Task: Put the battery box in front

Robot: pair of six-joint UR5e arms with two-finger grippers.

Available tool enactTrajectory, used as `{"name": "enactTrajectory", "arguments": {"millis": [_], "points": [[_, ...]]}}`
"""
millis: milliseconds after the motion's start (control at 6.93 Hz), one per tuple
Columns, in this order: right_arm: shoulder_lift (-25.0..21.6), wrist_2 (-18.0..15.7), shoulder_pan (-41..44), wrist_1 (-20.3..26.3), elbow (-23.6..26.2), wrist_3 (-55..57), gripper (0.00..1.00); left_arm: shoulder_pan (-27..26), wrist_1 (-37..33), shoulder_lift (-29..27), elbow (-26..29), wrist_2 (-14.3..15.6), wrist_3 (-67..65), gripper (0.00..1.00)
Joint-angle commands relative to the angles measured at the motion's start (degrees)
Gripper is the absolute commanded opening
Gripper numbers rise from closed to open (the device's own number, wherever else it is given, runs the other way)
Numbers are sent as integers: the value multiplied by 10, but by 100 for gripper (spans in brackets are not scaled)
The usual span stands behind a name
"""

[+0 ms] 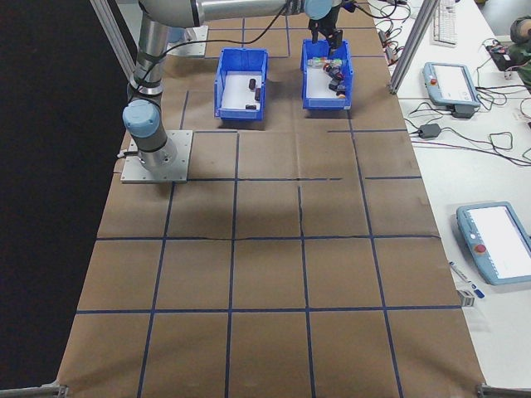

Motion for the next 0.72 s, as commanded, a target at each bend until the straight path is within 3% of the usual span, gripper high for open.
{"name": "enactTrajectory", "arguments": {"millis": [0,144,289,577], "points": [[57,2,53,-6,-67,-146,100,-18,3,30,-81,-52,-311,99],[71,8,63,-4,-78,-148,100,-39,18,39,-113,-119,-440,99],[77,8,80,-6,-78,-193,100,-55,79,40,-149,-126,-483,99],[95,1,123,-5,-55,-261,100,-98,241,43,-248,-182,-628,99]]}}
